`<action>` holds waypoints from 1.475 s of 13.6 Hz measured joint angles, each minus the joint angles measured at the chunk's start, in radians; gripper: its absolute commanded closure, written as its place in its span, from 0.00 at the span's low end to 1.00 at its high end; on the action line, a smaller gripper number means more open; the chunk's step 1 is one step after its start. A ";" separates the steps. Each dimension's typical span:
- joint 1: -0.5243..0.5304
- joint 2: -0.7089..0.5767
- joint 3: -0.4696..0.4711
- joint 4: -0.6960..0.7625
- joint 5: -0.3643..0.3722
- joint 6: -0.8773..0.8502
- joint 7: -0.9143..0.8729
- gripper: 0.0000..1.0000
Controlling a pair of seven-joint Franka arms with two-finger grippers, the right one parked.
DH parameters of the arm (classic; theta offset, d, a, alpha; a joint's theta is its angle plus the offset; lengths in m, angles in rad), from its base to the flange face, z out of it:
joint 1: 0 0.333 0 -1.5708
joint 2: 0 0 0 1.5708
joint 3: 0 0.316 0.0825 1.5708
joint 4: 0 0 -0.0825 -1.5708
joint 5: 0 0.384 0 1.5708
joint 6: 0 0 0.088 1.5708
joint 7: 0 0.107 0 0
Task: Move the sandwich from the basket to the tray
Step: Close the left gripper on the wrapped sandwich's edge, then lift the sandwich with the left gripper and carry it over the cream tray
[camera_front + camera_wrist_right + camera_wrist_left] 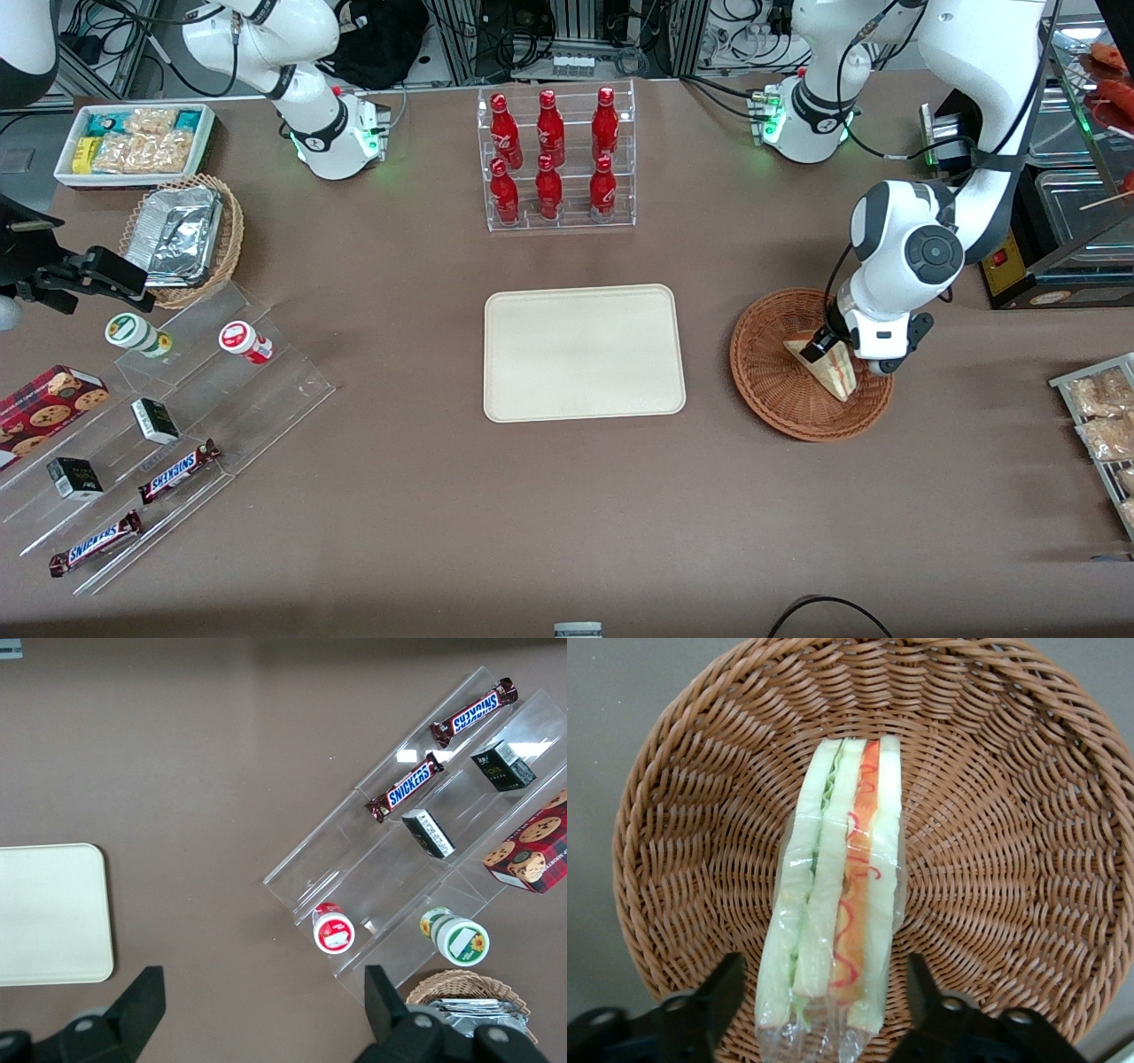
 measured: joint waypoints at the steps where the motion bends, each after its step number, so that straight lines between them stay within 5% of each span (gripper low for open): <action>1: 0.000 0.000 0.000 0.000 0.000 0.000 -0.006 0.88; 6: 0.000 -0.014 0.000 0.019 0.000 -0.071 -0.008 0.89; 11: -0.019 -0.052 -0.016 0.243 0.031 -0.453 -0.006 0.91; 20: -0.301 0.085 -0.034 0.416 0.035 -0.486 0.071 0.96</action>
